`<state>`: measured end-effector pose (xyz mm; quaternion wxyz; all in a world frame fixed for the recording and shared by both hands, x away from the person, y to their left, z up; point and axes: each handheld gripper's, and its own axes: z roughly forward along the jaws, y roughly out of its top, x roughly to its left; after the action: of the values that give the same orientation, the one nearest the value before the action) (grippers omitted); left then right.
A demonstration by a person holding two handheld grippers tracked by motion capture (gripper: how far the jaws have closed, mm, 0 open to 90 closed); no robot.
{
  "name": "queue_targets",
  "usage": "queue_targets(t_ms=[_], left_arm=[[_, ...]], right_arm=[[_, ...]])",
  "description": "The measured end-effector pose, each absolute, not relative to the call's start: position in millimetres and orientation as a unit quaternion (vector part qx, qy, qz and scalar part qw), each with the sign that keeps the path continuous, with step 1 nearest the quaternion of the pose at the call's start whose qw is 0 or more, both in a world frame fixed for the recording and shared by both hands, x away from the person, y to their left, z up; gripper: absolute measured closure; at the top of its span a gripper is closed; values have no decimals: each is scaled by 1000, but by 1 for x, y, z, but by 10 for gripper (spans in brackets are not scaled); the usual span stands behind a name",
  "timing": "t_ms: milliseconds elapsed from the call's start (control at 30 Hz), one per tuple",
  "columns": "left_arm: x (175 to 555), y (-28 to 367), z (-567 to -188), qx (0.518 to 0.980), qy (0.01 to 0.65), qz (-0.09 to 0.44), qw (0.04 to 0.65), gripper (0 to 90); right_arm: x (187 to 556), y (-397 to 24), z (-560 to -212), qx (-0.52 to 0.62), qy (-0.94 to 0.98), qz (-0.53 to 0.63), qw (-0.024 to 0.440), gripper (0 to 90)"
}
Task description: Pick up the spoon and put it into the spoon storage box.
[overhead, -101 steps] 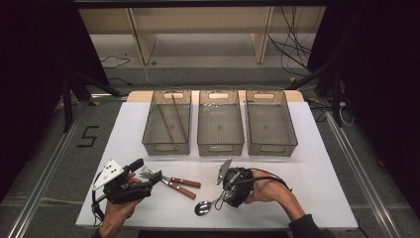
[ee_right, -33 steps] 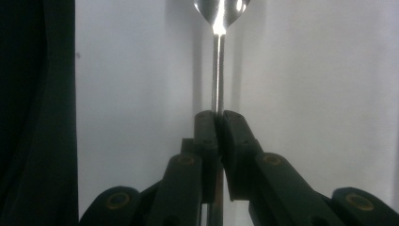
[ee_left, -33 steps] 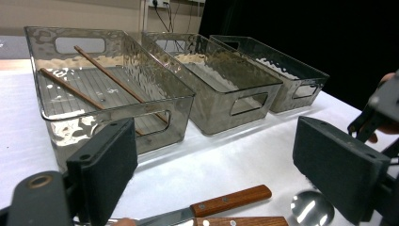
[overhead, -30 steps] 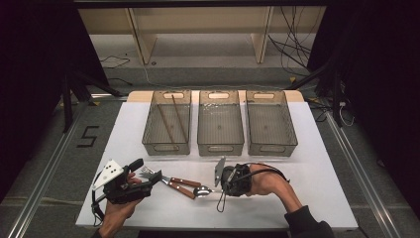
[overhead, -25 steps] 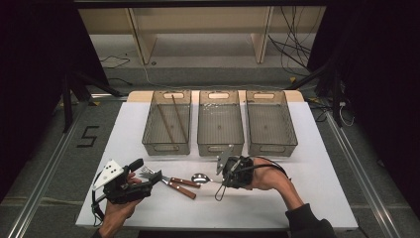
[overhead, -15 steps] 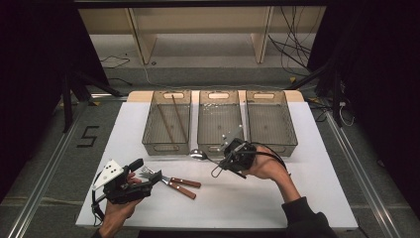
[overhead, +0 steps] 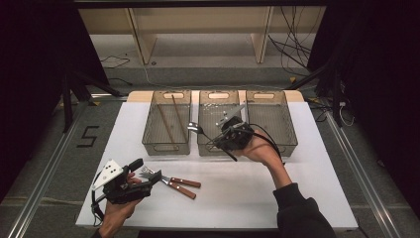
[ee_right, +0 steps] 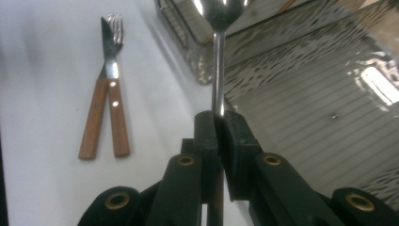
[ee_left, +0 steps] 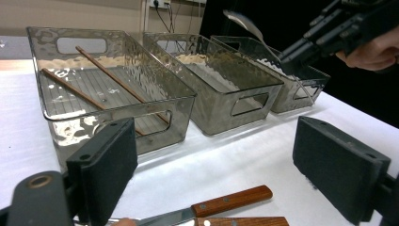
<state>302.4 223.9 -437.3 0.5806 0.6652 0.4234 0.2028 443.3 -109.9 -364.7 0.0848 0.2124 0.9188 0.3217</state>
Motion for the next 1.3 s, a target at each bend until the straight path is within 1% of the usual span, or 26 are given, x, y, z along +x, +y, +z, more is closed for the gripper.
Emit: queue_targets(t_ms=[267,500,633,767,933,1300], left_arm=[[303,223,-438,664,425,202,581,139],[303,224,-438,665,425,202,580,139],[303,224,-438,664,424,203,581,139],[303,224,-437,664,425,202,582,139],[303,224,-437,663,424,202,582,139],[303,224,-437,663,424,202,583,139]], right_arm=[[456,-108,-358,243,906,335,90,855],[474,-109,-352,273,889,358,89,855],[484,-107,-349,294,880,361,95,855],[492,-107,-347,310,869,369,113,854],[503,-107,-351,331,860,370,121,854],[520,-109,-365,371,848,359,120,854]])
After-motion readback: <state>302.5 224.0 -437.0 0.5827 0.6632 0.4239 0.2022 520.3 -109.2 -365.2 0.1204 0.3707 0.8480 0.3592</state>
